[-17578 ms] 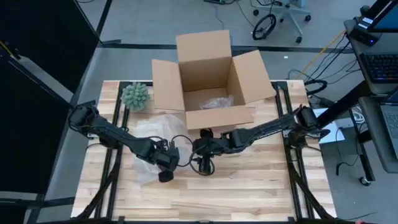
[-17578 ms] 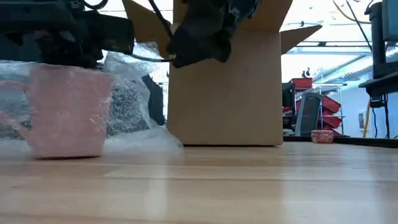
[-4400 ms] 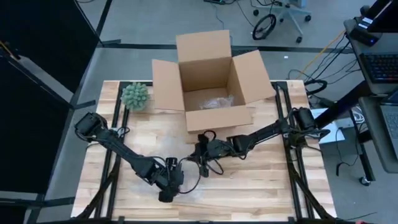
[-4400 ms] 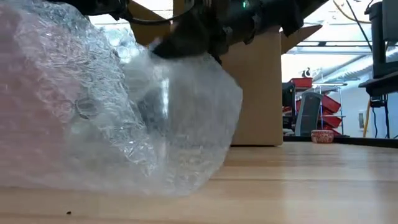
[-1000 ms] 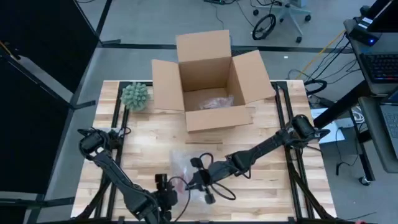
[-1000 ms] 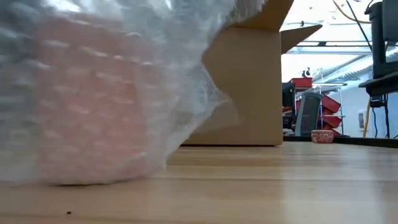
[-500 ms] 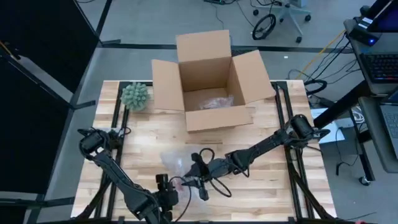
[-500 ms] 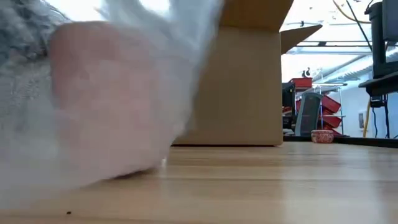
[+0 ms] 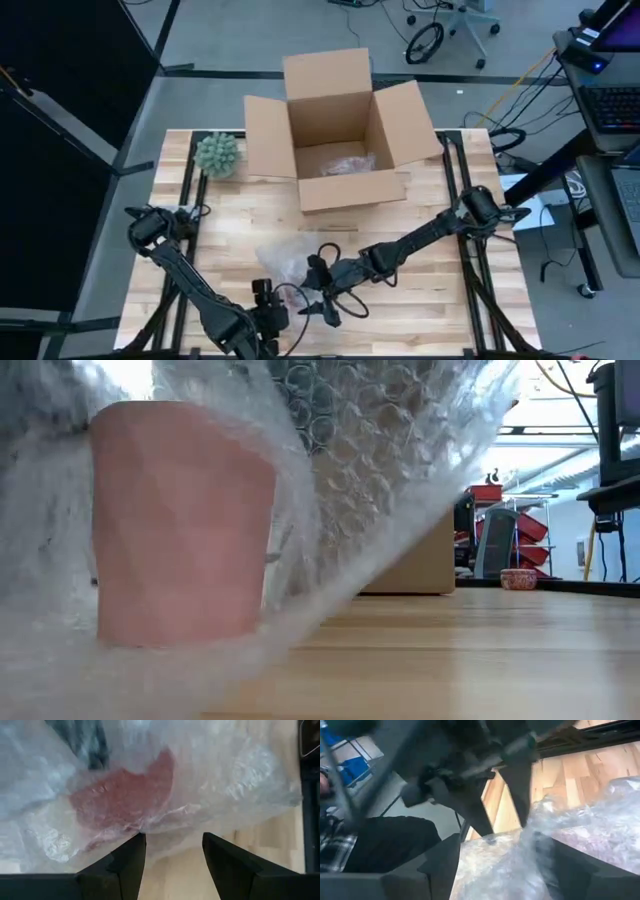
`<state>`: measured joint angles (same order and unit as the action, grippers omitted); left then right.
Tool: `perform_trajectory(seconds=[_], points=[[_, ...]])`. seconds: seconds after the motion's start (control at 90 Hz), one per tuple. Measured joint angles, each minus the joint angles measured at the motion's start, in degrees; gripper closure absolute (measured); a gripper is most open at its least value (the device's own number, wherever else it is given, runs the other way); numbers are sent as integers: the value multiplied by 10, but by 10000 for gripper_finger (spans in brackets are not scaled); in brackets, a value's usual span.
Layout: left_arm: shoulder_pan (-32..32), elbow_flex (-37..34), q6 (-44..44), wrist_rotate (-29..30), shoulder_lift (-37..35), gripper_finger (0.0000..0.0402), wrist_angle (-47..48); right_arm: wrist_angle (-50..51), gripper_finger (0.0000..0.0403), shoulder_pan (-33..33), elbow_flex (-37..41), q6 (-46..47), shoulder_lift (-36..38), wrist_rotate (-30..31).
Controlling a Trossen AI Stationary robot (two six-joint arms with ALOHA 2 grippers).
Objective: Wrap mug
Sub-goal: Wrap the pink mug with bubble wrap
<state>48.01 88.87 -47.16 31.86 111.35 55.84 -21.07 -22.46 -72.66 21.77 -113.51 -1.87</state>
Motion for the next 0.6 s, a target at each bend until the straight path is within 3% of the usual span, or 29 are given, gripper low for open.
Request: perform_trajectory(seconds=[0.178,0.422,0.6], points=[[0,71,1,2,-1,215,81,3,167,0,0,-4,0,2],[-12,102,43,3,-1,215,101,5,167,0,0,-6,0,4],[-17,149,75,81,-27,215,146,3,167,0,0,-13,-6,-16]])
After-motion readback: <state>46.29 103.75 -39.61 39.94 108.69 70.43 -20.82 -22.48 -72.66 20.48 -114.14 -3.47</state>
